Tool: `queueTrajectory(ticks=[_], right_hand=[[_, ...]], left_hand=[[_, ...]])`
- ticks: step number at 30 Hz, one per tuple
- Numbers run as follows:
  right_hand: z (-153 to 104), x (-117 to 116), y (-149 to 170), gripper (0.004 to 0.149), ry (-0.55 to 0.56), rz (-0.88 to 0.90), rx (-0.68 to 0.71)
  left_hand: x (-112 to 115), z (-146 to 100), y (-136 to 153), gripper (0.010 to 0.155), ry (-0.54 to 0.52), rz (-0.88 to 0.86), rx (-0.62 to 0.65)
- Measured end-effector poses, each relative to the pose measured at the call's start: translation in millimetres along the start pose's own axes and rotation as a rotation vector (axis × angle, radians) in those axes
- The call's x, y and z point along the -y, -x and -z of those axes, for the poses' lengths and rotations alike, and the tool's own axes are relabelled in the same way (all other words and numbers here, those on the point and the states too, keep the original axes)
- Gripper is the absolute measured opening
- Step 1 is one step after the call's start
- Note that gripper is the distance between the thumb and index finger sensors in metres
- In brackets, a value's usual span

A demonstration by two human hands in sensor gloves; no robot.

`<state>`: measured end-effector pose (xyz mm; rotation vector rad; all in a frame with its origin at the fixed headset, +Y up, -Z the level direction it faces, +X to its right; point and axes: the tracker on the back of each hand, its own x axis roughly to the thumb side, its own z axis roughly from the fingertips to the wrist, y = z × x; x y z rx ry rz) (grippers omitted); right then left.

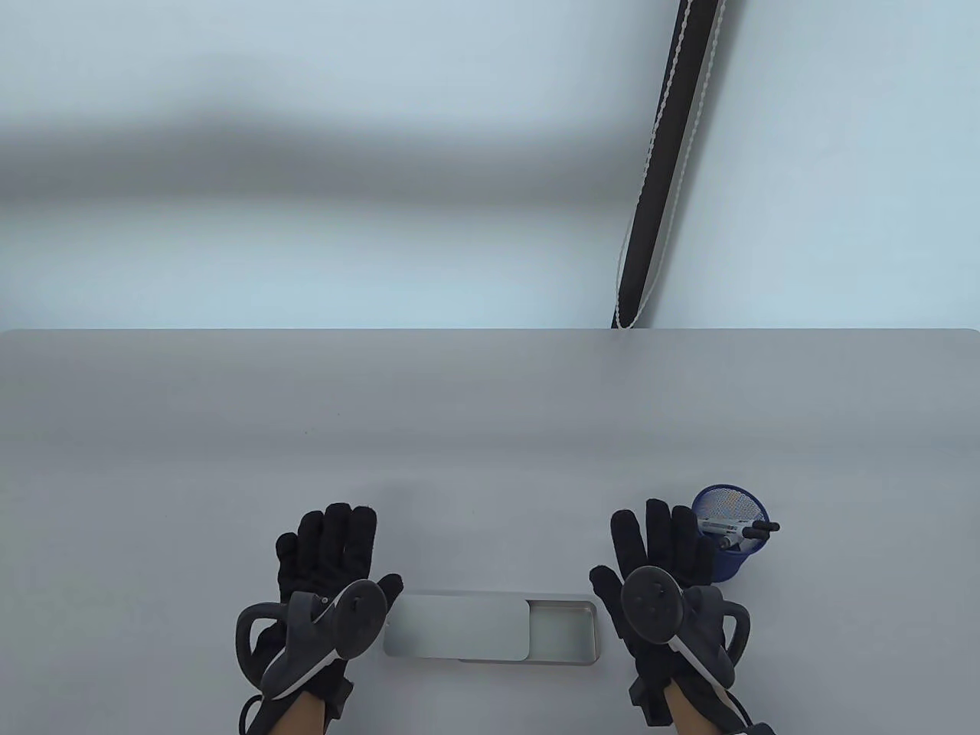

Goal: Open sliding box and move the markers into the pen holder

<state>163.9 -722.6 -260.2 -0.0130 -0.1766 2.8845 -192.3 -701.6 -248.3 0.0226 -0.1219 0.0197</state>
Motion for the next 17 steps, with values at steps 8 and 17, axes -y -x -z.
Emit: queueTrajectory(ticks=[8, 17], right_hand=[[0.3, -3.8, 1.8, 0.071, -0.020, -0.010, -0.005], [0.2, -4.3, 1.2, 0.071, -0.024, -0.009, -0.002]], left_hand=[[2.9, 0.7, -2.8, 0.084, 0.008, -0.004, 0.009], [5.6, 1.4, -4.2, 0.084, 0.031, -0.003, 0.003]])
